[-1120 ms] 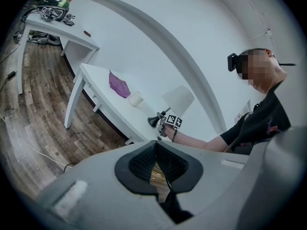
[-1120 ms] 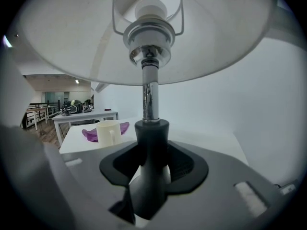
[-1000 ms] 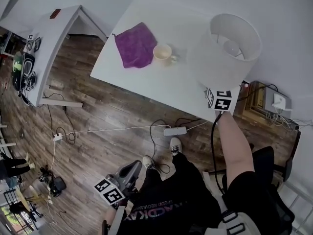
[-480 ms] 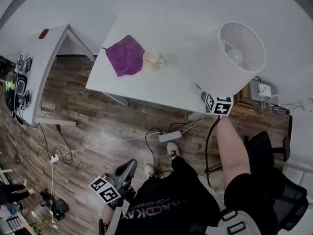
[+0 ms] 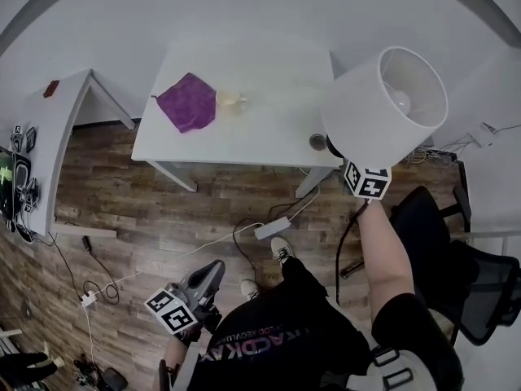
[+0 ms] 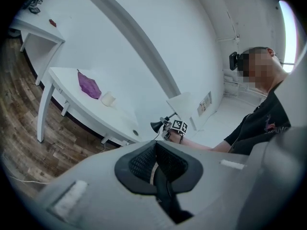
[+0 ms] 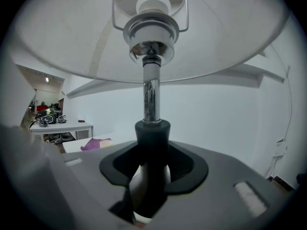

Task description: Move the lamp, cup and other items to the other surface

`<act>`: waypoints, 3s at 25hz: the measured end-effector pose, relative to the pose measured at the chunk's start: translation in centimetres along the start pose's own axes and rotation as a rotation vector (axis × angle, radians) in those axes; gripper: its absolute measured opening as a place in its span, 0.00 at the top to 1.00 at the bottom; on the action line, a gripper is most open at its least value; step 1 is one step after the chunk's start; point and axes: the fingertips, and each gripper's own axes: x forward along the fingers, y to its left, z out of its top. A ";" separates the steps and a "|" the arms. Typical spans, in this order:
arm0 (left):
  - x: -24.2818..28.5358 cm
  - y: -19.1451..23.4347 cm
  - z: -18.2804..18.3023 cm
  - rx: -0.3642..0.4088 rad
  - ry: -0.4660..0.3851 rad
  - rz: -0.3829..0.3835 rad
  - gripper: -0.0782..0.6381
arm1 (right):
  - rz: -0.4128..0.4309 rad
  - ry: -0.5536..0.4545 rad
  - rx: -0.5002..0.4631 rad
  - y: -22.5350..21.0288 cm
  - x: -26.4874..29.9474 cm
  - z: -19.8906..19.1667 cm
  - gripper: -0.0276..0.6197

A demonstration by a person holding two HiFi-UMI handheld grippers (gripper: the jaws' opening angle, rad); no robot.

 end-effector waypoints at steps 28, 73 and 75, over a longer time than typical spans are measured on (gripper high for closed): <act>3.4 -10.1 -10.0 0.100 0.332 -0.412 0.89 | -0.545 -0.052 0.077 -19.2 -35.1 -1.6 0.72; 29.9 -26.4 -37.6 0.016 0.989 -0.321 0.89 | -0.873 0.133 0.516 -57.8 -54.7 -41.2 0.72; 29.7 -25.7 -38.6 0.026 1.024 -0.305 0.89 | -0.866 0.138 0.519 -57.9 -54.4 -43.2 0.73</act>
